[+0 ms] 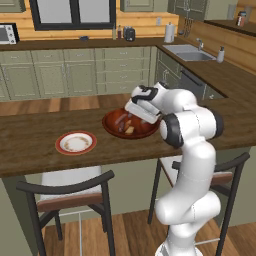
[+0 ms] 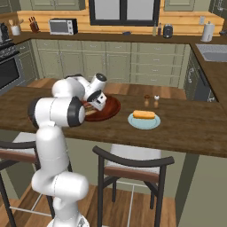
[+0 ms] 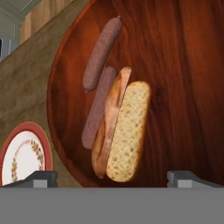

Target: Place one bun and one sausage from the bowl on each plate.

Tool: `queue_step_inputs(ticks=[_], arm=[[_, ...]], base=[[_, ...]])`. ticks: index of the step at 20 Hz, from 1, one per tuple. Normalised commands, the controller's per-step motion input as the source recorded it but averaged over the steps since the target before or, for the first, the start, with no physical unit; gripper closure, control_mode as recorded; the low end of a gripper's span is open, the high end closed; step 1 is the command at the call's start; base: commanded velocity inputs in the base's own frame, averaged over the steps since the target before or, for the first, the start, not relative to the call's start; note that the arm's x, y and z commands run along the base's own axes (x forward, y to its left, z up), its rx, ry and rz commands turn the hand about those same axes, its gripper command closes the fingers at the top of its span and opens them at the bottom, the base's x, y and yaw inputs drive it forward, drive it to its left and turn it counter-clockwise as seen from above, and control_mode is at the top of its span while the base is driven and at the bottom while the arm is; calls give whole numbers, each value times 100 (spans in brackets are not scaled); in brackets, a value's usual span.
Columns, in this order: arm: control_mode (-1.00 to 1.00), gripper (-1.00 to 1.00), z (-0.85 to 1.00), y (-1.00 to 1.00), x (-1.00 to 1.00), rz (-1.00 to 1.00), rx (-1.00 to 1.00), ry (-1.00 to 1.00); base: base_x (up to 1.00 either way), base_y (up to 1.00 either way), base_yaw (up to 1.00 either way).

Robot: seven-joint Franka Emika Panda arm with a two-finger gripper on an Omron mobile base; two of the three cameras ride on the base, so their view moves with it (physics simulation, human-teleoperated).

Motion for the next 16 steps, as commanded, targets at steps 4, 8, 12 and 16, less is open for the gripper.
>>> queue_step_inputs(ticks=[4,8,12,16], arm=[[-100,-100,-4,0,23,0,-1,0],[-100,-100,-16,0,22,0,0,0],[-100,-100,-23,7,17,0,0,0],[-100,-100,-22,12,16,0,0,0]], base=[[0,0,0],[0,0,0],[0,0,0],[0,0,0]])
